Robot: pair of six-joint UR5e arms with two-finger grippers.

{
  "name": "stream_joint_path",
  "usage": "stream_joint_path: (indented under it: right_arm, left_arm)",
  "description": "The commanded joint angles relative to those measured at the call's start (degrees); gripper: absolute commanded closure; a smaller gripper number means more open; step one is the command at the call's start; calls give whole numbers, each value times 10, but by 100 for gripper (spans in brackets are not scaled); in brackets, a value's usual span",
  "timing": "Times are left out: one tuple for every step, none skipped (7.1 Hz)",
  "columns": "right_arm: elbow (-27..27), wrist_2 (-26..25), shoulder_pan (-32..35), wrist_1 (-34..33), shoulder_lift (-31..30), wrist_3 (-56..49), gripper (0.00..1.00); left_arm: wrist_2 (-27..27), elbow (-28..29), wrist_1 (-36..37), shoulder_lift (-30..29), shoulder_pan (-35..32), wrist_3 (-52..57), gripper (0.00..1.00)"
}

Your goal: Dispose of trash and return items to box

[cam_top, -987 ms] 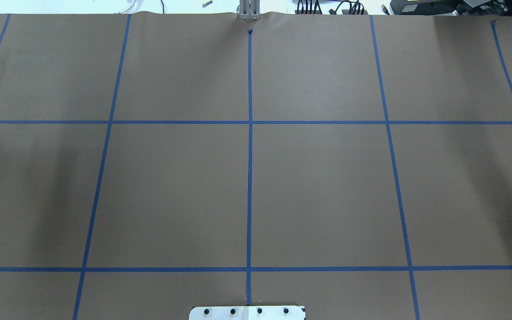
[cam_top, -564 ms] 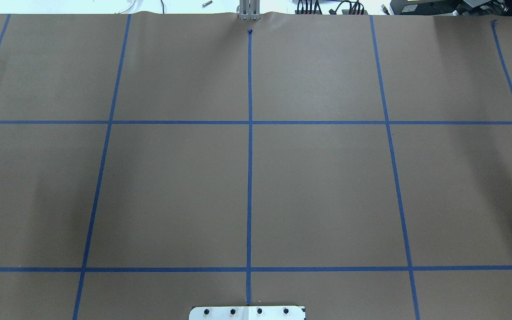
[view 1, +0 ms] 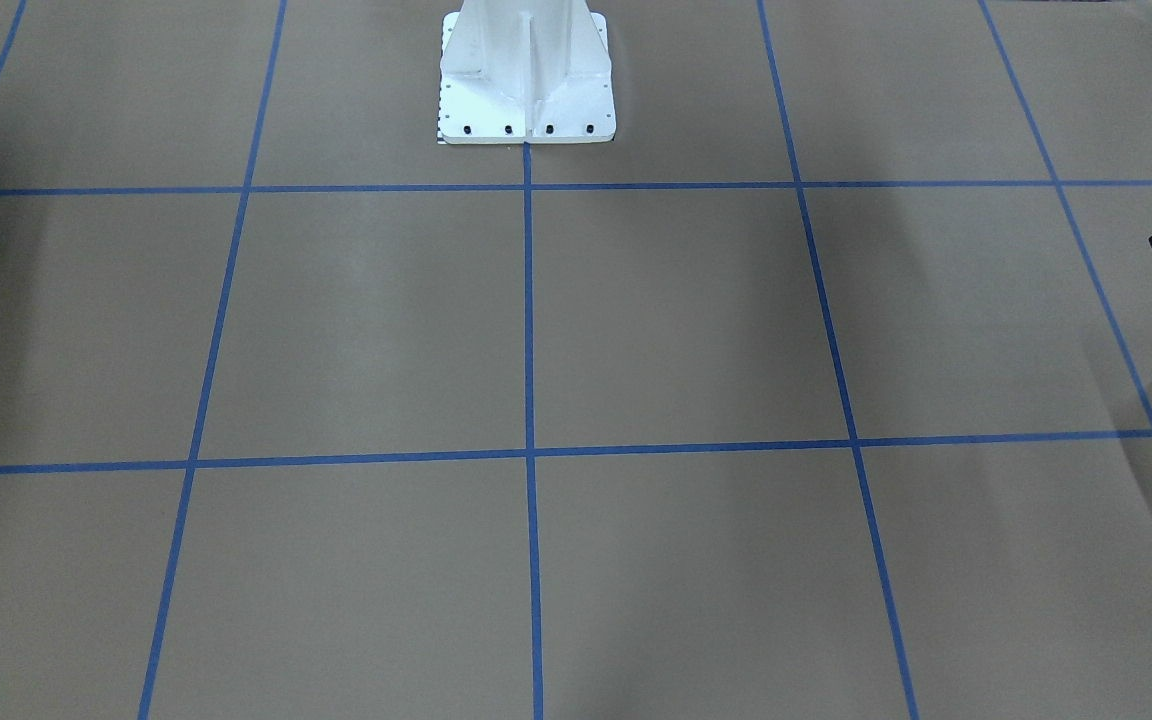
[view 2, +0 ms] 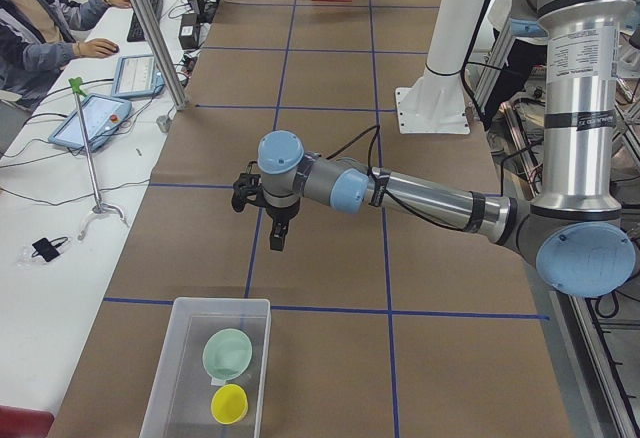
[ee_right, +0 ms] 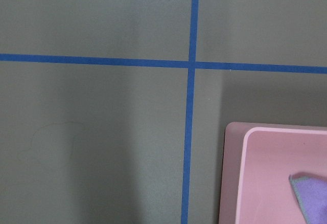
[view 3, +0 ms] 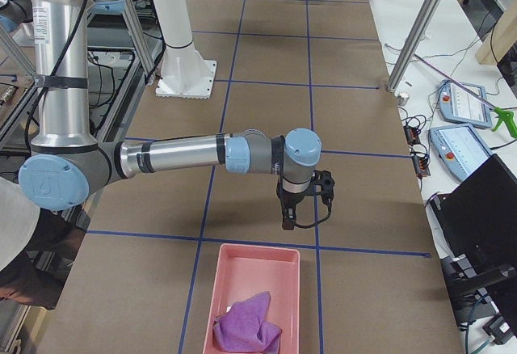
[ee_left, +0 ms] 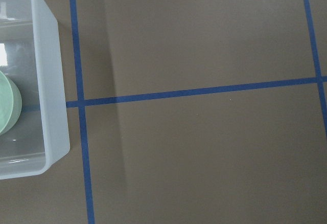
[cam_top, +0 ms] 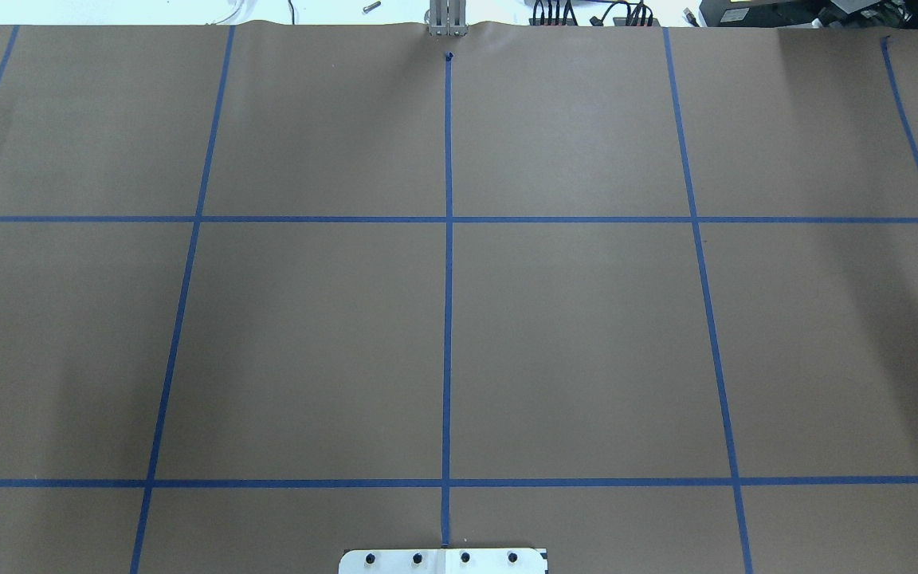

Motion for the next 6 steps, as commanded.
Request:
stream_joint_path:
  right_arm:
    - [0, -1, 0, 1, 0, 0, 0]
    - [0, 0, 0, 1, 0, 0, 0]
    - [0, 0, 0, 3, -3, 0, 0]
    - [-1, -1, 0, 3, -4, 0, 0]
    - [-1, 1, 0, 3, -5, 0, 0]
    - [0, 2, 0, 3, -5, 0, 0]
  left_arm:
    - [0, 3, -1, 8, 0, 6, 2]
    - [0, 13, -1, 6, 0, 5, 2]
    - [3, 18, -5, 2, 0, 2, 2]
    - [6, 20, -9, 6, 0, 2, 2]
    - [5, 27, -9, -1, 0, -1, 2]
    - [6, 37, -9, -15, 0, -2, 2]
